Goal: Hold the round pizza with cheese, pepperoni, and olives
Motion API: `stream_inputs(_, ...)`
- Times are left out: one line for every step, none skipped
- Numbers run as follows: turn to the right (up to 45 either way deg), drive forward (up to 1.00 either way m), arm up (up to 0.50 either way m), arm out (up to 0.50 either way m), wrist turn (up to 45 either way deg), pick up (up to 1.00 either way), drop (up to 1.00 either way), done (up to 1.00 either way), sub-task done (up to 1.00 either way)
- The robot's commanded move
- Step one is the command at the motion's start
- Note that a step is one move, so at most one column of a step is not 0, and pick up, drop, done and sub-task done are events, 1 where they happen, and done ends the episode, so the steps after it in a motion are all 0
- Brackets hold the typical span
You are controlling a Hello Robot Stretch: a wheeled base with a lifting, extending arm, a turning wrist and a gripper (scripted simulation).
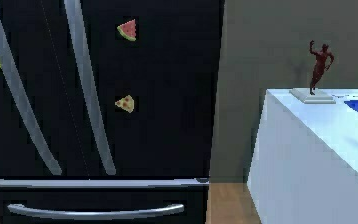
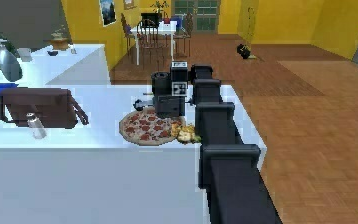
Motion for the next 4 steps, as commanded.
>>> stream_inputs(0.0,0.0,-0.16,0.0,0.0,0.0,0.0,0.0,0.0)
stream_inputs(0.0,0.0,0.0,0.0,0.0,1.0,0.0,0.0,0.0)
stream_inputs(0.0,0.0,0.1,0.0,0.0,0.0,0.0,0.0,0.0)
stream_inputs(0.0,0.0,0.0,0.0,0.0,0.0,0.0,1.0,0.0)
